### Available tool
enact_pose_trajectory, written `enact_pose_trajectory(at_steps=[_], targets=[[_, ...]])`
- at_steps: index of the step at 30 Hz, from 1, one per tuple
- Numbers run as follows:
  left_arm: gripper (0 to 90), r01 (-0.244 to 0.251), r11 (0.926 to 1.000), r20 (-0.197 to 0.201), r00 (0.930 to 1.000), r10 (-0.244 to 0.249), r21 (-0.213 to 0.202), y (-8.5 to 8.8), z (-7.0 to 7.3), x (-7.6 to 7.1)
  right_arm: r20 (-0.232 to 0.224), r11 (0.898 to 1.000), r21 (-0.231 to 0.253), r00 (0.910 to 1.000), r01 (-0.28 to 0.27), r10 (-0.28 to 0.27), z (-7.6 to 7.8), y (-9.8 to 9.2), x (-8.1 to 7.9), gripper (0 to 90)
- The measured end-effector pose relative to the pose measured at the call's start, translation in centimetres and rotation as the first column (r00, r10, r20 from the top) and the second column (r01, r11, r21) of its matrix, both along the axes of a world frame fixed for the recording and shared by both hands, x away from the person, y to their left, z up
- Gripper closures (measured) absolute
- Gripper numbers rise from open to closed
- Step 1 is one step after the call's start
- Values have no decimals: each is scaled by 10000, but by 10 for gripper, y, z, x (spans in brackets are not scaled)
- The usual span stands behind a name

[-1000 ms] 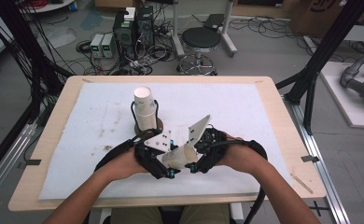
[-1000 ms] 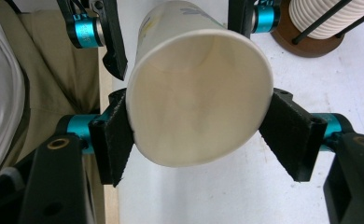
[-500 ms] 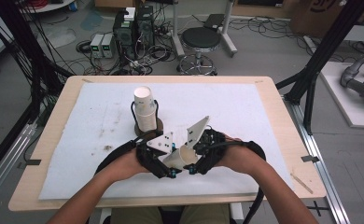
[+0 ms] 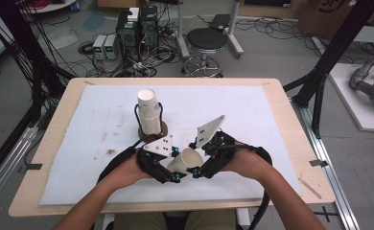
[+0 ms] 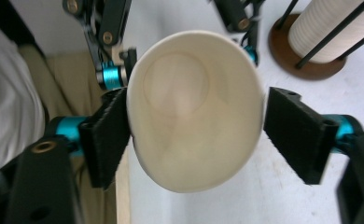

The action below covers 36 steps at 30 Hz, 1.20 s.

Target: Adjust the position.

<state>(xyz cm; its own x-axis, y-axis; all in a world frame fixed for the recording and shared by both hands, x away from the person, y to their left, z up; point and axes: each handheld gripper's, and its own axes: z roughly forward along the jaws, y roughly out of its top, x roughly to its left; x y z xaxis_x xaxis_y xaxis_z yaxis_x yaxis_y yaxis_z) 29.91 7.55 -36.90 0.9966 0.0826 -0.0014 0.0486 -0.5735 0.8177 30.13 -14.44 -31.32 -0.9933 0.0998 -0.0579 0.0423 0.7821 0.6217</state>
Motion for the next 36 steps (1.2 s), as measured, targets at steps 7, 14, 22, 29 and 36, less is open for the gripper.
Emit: enact_pose_trajectory(at_steps=[7, 14, 22, 29, 36], targets=[[365, -525, 9951, -150, 9986, 514, -841, 19, -9, 0, -332, 9819, 1826, 9985, 495, -442, 8, -16, 2, 215], [365, -1487, 9736, -89, 9887, 1494, -1730, 46, -19, -2, -420, 9399, 3146, 9911, 1330, -1262, 8, -36, 2, 215], [363, -2478, 9292, 74, 9657, 2597, -2741, 74, -30, -8, -248, 8756, 4062, 9610, 2615, -2755, -16, -62, 1, 215], [358, -3260, 8811, 135, 9361, 3516, -3426, 100, -34, -10, -228, 8120, 4390, 9082, 3846, -4178, -45, -91, 0, 215], [355, -3920, 8108, 2, 9003, 4354, -4347, 125, -37, -9, -109, 7773, 4146, 8566, 4733, -5158, -73, -110, 0, 216]])
